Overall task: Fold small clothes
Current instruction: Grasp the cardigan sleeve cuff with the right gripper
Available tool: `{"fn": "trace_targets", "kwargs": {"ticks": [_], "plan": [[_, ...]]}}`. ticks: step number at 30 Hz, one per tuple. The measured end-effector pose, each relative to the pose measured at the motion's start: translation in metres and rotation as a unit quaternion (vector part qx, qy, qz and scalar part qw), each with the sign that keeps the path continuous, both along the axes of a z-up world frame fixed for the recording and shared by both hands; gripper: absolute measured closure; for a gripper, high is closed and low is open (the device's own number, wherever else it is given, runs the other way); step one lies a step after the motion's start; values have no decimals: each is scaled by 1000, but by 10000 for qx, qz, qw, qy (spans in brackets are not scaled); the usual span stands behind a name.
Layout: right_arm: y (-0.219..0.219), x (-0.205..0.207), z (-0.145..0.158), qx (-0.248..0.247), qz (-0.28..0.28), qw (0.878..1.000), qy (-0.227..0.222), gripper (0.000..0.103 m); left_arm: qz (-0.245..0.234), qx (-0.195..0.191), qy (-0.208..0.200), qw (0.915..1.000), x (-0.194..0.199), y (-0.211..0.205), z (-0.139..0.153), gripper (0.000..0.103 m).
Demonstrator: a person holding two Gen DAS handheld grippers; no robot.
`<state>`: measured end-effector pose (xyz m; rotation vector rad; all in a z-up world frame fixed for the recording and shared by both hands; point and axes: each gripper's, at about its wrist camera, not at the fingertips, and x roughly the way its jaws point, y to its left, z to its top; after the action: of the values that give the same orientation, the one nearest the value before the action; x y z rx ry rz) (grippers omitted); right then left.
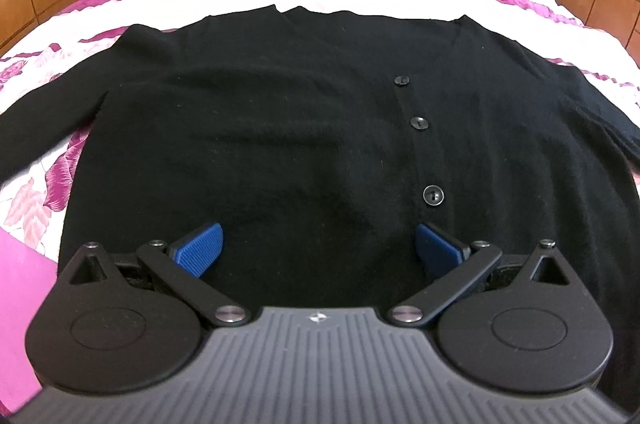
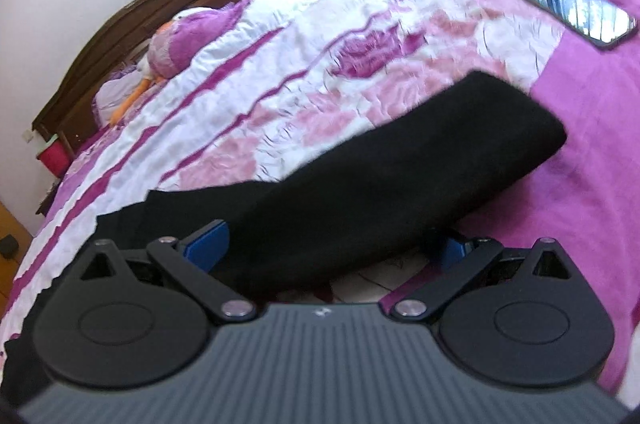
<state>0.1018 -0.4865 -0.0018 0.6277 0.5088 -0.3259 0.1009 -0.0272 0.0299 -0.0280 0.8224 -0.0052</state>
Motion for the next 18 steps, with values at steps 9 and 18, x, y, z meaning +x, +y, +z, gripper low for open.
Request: {"fn": "trace_targets", "kwargs": {"ticks": [9,18], "plan": [[0,-4,-13,31,-72,9996,-271,0,-76,85,-112,9999,-2,-1,-6,0],[-2,-14,-9,205,-518,9952,-800,3,-115,149,-162,9997,-3,-2,-8,0]]}}
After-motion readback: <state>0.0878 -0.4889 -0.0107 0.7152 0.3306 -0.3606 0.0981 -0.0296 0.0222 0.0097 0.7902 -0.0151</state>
